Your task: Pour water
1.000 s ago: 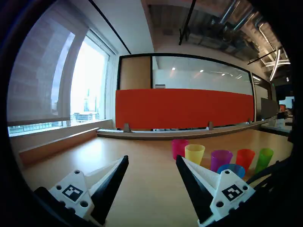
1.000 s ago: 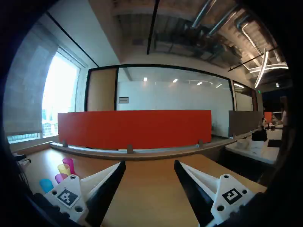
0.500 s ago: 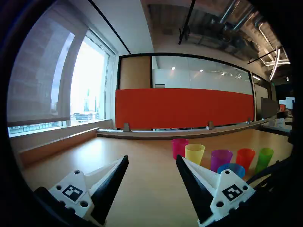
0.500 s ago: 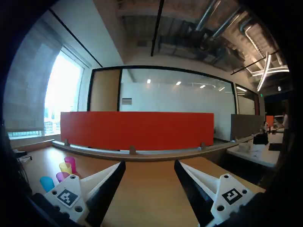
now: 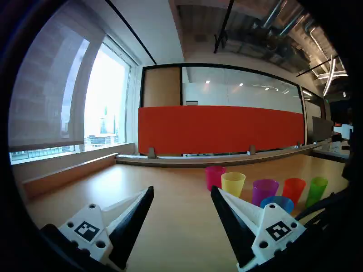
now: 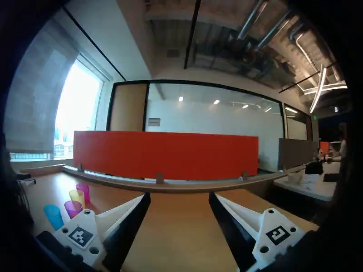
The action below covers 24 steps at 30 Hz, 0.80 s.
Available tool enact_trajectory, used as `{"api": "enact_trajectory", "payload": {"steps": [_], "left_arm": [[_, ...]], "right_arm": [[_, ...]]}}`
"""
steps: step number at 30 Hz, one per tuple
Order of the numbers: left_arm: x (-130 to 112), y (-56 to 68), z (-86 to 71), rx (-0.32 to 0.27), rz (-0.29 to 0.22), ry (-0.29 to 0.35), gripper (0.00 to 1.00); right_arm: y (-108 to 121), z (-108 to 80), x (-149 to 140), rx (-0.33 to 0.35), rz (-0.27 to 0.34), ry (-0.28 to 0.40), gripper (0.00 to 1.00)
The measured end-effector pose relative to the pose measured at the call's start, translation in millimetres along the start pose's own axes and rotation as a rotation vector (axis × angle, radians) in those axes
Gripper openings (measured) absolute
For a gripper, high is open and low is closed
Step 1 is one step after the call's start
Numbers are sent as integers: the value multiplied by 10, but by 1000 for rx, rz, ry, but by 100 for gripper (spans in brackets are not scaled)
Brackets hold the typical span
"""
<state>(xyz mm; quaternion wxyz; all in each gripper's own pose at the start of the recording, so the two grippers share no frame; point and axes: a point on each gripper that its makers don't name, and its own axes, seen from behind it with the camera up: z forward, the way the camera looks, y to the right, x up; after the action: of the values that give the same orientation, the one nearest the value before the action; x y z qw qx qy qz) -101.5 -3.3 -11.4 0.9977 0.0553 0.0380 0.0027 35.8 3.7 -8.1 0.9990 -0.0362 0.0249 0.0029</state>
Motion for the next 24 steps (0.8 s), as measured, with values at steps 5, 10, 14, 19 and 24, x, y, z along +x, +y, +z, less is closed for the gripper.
{"api": "enact_trajectory", "payload": {"steps": [5, 10, 14, 19, 24], "left_arm": [[3, 0, 6, 0, 0, 0, 93], [1, 1, 6, 0, 0, 0, 93], [-1, 2, 3, 0, 0, 0, 93], [-2, 3, 4, 0, 0, 0, 93], [1, 1, 1, 0, 0, 0, 93]], "right_arm": [[-24, 42, -83, 7, -9, 12, 100], [-35, 44, -201, 13, -3, 21, 99], [-41, 17, -351, 21, 13, 5, 100], [-6, 6, -482, 14, 17, -7, 99], [9, 12, -573, 16, 21, -6, 100]]}}
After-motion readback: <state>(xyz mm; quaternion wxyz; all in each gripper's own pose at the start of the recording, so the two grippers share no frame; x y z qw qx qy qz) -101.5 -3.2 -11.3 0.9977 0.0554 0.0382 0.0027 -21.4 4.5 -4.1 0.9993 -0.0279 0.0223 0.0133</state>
